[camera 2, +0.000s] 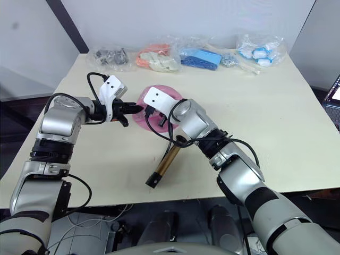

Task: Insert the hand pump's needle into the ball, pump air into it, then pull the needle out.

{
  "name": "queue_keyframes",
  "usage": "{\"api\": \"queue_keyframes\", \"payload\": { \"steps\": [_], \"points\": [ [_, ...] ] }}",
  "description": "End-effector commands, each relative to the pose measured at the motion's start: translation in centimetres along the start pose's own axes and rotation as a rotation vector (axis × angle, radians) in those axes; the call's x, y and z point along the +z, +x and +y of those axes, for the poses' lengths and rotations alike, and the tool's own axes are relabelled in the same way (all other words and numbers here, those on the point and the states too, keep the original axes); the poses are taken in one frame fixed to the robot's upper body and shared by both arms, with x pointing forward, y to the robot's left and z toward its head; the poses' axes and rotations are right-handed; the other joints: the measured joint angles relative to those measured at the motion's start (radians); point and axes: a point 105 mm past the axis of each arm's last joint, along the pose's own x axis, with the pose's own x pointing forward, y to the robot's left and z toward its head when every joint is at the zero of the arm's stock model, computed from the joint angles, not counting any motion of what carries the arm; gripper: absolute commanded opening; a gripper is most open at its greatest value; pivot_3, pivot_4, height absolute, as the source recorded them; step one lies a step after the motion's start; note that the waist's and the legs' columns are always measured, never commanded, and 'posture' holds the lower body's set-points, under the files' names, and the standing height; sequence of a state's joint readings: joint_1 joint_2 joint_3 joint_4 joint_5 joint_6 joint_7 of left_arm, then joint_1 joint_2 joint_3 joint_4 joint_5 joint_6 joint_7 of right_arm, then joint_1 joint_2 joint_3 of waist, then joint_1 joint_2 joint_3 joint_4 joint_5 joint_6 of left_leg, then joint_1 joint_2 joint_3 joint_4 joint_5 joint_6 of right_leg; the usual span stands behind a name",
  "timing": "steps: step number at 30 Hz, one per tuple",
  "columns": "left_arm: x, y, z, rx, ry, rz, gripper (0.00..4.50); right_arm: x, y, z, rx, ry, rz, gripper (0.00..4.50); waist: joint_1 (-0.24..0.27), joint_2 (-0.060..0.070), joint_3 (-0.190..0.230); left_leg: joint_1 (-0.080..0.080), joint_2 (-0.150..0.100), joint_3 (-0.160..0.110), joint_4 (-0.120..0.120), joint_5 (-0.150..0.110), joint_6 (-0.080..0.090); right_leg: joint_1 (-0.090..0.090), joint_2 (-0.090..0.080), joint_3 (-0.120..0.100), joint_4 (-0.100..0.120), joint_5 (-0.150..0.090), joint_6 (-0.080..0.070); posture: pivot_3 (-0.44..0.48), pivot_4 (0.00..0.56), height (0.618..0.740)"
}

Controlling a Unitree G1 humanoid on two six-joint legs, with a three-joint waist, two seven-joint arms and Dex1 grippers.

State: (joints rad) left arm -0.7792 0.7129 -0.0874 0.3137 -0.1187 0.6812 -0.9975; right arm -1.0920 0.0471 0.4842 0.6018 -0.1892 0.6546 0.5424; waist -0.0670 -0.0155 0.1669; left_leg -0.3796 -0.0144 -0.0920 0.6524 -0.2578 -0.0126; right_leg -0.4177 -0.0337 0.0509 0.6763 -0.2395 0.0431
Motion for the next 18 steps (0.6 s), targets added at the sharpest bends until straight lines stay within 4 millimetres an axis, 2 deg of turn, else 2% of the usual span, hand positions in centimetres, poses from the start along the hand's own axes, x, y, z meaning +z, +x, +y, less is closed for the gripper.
{"api": "queue_keyframes", "payload": {
  "steps": [1, 18],
  "points": [
    [-0.6, 1.0, -1.4, -0.055, -0.006, 0.020, 0.00, -2.0, 0.8, 0.7, 0.033, 0.023, 0.076, 0.31, -0.001, 0.001, -0.001, 0.000, 0.000, 0.000, 0.000, 0.000, 0.000, 0.000, 0.000, 0.000, 0.000, 0.000, 0.000, 0.000, 0.150, 0.740],
    [-0.6, 1.1, -1.7, -0.057, -0.014, 0.020, 0.00, -3.7, 1.4, 0.7, 0.038, 0.002, 0.143, 0.31, -0.002, 0.003, -0.006, 0.001, 0.000, 0.000, 0.000, 0.000, 0.000, 0.001, 0.000, 0.000, 0.000, 0.000, 0.000, 0.000, 0.150, 0.740]
  ]
}}
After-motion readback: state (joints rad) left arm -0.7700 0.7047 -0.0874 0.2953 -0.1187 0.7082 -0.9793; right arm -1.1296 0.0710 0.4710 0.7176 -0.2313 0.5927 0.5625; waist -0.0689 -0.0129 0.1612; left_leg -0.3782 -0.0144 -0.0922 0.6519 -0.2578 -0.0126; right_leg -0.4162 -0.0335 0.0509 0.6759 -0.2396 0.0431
